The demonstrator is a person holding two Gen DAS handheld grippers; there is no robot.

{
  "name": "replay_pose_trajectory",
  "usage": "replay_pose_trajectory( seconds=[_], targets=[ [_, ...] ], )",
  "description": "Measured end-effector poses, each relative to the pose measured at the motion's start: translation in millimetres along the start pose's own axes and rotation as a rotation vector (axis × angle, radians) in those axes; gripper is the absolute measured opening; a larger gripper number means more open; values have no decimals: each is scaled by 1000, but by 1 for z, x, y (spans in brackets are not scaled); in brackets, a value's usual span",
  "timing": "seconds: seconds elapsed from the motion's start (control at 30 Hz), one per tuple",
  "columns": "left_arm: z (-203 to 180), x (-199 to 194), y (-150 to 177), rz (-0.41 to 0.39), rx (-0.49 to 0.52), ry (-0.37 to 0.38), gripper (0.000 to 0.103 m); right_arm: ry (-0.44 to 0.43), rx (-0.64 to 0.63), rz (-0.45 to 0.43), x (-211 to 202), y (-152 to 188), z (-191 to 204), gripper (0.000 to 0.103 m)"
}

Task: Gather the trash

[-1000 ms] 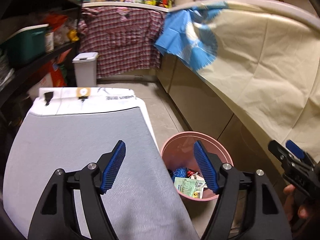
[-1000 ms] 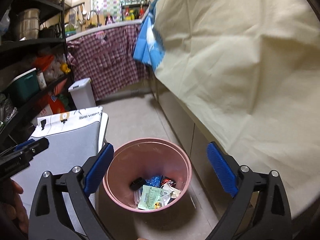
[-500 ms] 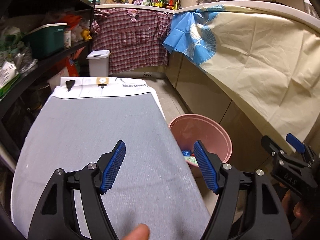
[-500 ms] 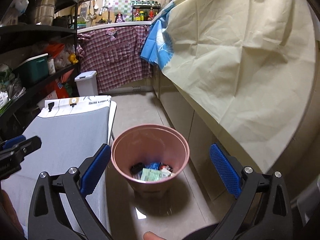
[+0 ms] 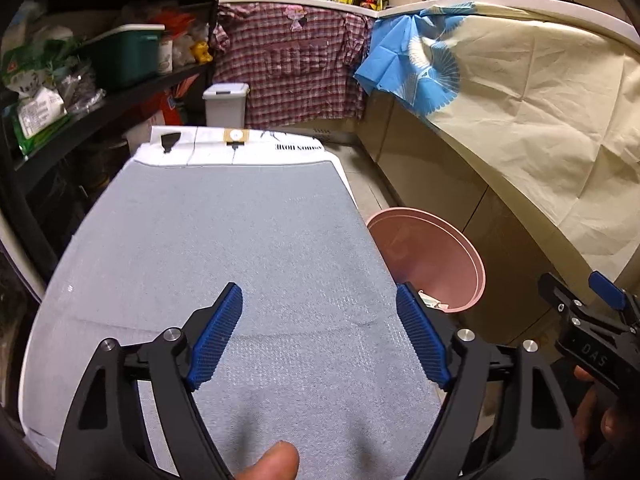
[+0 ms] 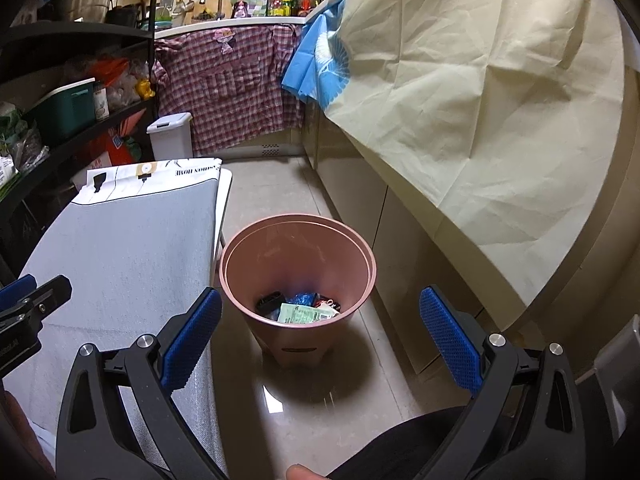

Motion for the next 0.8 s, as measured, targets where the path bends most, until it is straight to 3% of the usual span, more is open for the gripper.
replay_pose_trajectory(
  seconds=[0.63, 0.8],
  targets=[
    [-5, 0, 0, -4, 4, 35, 83, -11, 10, 14, 8, -2, -1, 97],
    [-6, -1, -1, -8, 5, 27, 95, -11, 10, 14, 8, -2, -1, 97]
  ],
)
Point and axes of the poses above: each gripper's, at about its wrist camera, not at the fingertips, and x roughly the way its jaws point, z to its left, y to its underside, the point moved 6 cm from there along x, roughly the way its jaws point, and after that the axes turned 1 degree about -z, right-handed, at the moved point
